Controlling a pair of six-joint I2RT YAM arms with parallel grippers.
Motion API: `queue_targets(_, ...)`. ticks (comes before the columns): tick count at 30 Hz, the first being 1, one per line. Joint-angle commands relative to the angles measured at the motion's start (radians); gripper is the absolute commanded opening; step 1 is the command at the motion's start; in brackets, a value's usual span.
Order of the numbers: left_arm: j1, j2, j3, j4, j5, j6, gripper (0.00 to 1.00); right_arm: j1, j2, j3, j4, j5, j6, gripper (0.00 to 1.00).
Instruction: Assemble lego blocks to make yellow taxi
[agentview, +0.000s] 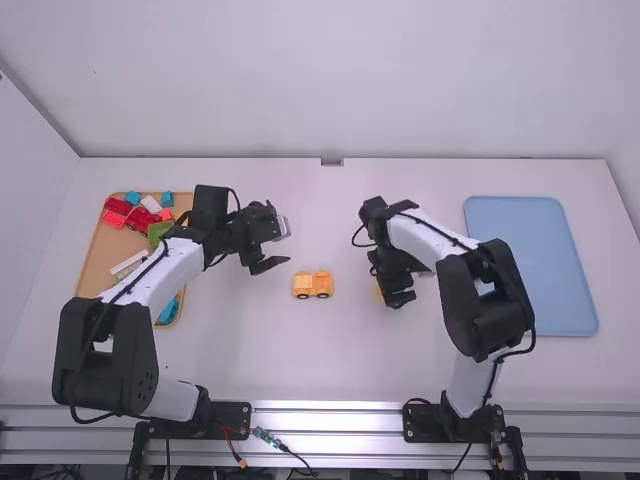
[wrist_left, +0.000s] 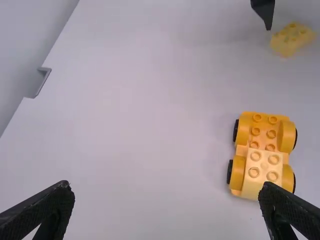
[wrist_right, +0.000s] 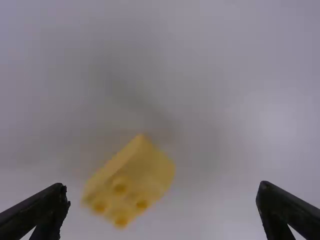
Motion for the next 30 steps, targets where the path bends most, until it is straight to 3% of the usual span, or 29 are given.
queue_targets(1,-0.001,-0.020,-0.006,-0.008,0.029,-0.021,0.99,-0.020,0.004,0.117,-0.082,0.020,-0.206,0.99)
queue_targets(5,0.000,-0.020,-0.006,-0.016,0.029,-0.019,0.99,-0.047,0.004,0.206,-0.162,0.060,-0.430,0.99)
queue_targets(10,0.001,-0.020,-0.008,-0.015,0.028,-0.019,0.99,-0.075,0.004,0.266,-0.086,0.118,-0.782,0.99)
queue_targets(16,0.002,-0.020,-0.008,-0.016,0.026,-0.019,0.99,-0.051,-0.013,0.257,-0.032,0.259,-0.946,1.00)
queue_targets(21,0.001,-0.020,-0.010,-0.031,0.031,-0.006,0.99,0.046,-0.149,0.085,0.162,0.432,-1.121,0.99)
queue_targets(23,0.001,-0.020,-0.010,-0.054,0.058,0.043,0.99,0.084,-0.249,-0.049,0.320,0.478,-1.254,1.00)
queue_targets(27,0.001,-0.020,-0.009,-0.061,0.082,0.079,0.99,0.082,-0.366,-0.211,0.528,0.695,-1.348,0.99)
queue_targets(30,0.001,-0.020,-0.010,-0.050,0.082,0.079,0.99,0.060,-0.411,-0.267,0.558,0.719,-1.377,0.99)
